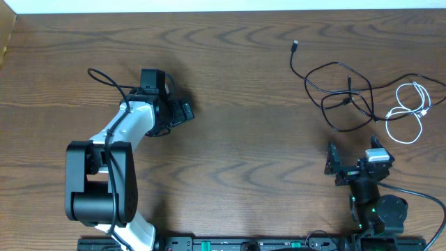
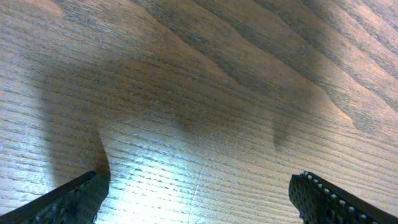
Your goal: Untangle cables
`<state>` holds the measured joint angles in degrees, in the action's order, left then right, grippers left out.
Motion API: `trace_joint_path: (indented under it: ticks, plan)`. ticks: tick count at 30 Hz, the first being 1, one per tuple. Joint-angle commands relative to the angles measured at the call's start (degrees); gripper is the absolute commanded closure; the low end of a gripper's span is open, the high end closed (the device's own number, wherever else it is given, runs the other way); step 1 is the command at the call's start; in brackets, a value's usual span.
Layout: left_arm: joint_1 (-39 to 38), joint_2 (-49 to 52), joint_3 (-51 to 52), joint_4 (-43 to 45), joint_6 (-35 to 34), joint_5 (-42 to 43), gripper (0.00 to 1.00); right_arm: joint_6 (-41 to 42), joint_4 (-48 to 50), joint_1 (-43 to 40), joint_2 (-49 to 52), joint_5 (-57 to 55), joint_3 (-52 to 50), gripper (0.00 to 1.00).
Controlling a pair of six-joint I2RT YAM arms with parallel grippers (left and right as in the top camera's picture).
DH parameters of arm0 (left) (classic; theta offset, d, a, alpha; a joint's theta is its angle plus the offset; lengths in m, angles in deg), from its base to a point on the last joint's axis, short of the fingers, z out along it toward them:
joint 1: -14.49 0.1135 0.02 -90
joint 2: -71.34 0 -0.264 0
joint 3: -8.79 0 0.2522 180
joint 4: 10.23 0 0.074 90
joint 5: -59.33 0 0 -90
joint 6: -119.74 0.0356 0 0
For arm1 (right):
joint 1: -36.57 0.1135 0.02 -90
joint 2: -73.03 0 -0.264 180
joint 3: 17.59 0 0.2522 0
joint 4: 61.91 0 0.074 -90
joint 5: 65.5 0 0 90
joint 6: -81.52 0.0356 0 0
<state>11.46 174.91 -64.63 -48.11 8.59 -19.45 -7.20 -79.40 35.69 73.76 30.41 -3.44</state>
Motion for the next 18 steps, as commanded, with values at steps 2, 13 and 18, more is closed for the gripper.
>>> trace_joint_path:
  ticks: [2,13,18]
  plan:
    - [0.07,-0.59,0.57,-0.26,0.11,-0.79,0.02,1.88,-0.59,0.61,-0.44,-3.04,-0.07,0.01]
    - [0.07,-0.59,0.57,-0.26,0.11,-0.79,0.02,1.86,-0.35,0.55,-0.44,-2.54,-0.07,0.01]
    - [0.07,-0.59,0.57,-0.26,0.11,-0.79,0.02,1.86,-0.37,0.44,-0.42,-2.56,-0.07,0.01]
